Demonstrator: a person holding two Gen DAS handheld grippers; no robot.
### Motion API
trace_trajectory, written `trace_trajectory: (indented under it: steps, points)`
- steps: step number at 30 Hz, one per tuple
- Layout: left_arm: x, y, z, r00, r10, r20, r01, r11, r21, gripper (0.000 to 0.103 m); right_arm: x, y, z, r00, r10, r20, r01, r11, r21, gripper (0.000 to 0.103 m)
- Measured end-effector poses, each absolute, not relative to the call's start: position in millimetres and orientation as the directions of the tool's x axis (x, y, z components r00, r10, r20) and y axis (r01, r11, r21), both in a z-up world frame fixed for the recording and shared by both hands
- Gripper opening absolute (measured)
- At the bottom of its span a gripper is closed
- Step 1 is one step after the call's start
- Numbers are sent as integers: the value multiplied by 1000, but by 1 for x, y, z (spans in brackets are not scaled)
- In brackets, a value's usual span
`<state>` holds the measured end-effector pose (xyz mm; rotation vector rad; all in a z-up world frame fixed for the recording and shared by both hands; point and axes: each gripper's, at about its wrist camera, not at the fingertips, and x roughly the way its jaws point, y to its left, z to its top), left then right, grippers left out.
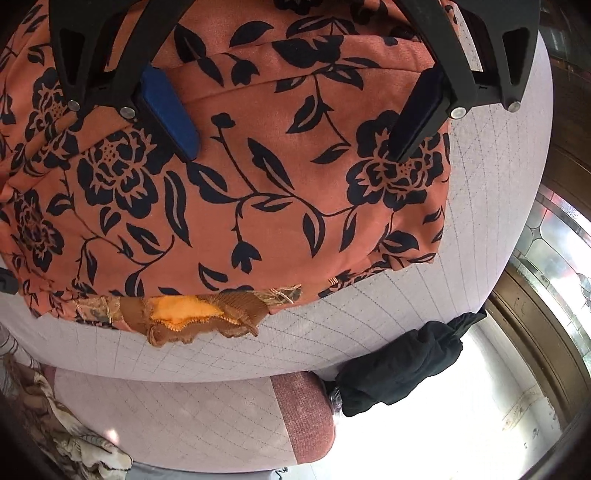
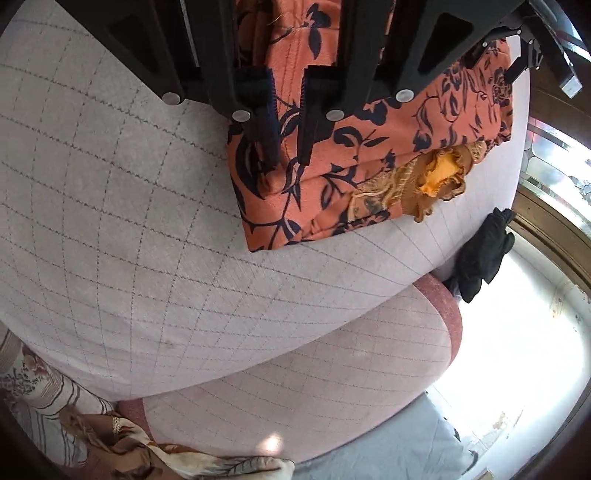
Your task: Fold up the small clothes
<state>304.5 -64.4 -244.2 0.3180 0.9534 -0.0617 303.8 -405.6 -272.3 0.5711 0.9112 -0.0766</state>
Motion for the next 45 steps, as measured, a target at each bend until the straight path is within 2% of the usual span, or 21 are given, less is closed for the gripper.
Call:
trace_trajectory:
  steps: [2,7,10,15,19,22,26,34,35,37,38,39,41,45]
  points:
    - [306,-59,-240,586,78,-807,172,961,218,103,298,-399,-264,608,196,-770,270,861,432,12]
    - [315,-43,-251,534,155,-831,96,966,242,103,276,-387,-268,496,194,-846,276,889,366,12]
    - [318,-35,-256,510,116,-852,81,980,182,103,269,-388,-280,445,210,-871,271,895,354,12]
    - [315,-31,-246,534,98,-840,64,986,156,103,259,-391,-264,483,253,-838,266,870,416,12]
    - [318,-25,-255,498,99,-861,54,988,145,103,257,-377,-284,400,243,-884,246,900,359,12]
    - [316,-33,-255,529,125,-839,70,979,190,103,254,-376,-286,411,259,-874,246,892,380,12]
    - [317,-33,-253,527,104,-844,81,982,171,103,234,-385,-270,448,291,-845,275,855,440,12]
    - [310,-33,-257,571,100,-815,78,981,175,103,126,-428,-240,623,279,-731,301,777,553,13]
    - [308,-33,-257,579,103,-809,67,983,173,103,111,-435,-239,639,280,-717,308,760,572,18]
    - [302,-32,-258,589,107,-801,46,985,165,103,83,-450,-238,651,272,-709,343,728,594,43]
    - [297,-32,-258,595,106,-796,43,986,164,103,69,-457,-239,661,264,-703,366,704,608,76]
    - [293,-32,-258,597,107,-795,43,985,164,103,53,-464,-239,686,244,-686,384,679,626,87]
    - [282,-31,-256,592,107,-799,40,986,162,103,27,-478,-242,714,205,-670,408,656,635,87]
    - [247,-28,-251,590,104,-801,6,991,132,103,6,-489,-244,761,278,-587,360,572,737,87]
